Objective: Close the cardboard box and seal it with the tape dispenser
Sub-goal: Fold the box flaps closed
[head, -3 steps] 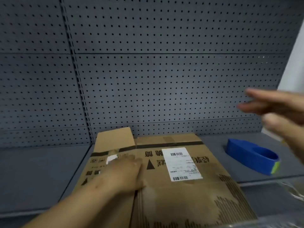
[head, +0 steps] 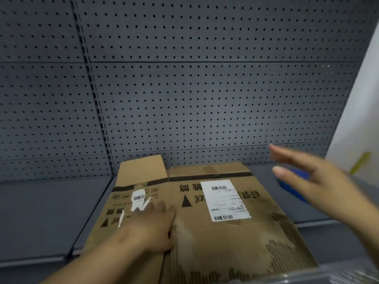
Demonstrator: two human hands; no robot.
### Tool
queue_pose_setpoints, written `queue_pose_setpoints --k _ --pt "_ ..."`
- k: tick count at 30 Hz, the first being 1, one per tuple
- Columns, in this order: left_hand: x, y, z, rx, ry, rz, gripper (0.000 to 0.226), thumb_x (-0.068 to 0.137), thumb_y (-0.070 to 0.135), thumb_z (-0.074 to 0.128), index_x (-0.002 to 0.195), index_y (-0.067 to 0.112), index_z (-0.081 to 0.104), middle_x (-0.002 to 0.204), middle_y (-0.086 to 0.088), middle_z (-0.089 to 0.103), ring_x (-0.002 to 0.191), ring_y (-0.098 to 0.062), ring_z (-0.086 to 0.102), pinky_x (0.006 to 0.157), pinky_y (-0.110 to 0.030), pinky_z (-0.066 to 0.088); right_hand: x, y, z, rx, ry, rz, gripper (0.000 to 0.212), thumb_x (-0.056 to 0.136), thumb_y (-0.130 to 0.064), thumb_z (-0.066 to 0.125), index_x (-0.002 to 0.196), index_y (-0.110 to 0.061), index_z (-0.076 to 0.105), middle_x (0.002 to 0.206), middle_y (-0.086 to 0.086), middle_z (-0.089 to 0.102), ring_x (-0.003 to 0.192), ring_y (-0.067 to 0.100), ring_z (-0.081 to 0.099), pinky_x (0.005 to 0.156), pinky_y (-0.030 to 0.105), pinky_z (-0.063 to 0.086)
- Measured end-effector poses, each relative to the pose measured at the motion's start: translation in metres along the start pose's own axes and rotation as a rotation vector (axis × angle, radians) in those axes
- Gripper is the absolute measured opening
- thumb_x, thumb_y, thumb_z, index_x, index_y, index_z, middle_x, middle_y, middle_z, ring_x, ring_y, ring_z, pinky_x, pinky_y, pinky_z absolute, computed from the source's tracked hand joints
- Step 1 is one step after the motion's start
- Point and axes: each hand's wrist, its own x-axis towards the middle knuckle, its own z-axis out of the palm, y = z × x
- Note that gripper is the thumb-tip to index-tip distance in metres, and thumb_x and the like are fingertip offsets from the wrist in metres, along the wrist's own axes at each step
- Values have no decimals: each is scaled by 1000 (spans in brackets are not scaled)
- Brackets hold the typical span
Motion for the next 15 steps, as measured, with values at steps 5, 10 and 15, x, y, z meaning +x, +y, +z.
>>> queue_pose_setpoints --k 5,10,15 --pt "5 3 14 21 -135 -30 89 83 49 49 147 31 -11 157 -5 -6 144 -30 -1 113 -54 12 -15 47 65 -385 -354 215 60 88 -56 40 135 -51 4 153 -16 18 140 7 19 113 28 18" --pt "5 9 18 -49 -105 -77 79 87 38 45 147 33 -6 157 -10 0 141 -33 14 112 -44 25 -20 68 99 -524 -525 307 65 90 -64 26 144 -45 -6 158 -8 -4 145 17 0 116 40 7" --pt "2 12 11 -68 -27 -40 64 92 28 38 147 37 8 144 -12 31 120 -28 47 94 -33 42 -12 70 107 -539 -562 317 63 92 -62 21 146 -43 -6 158 -6 -5 145 20 -2 116 40 4"
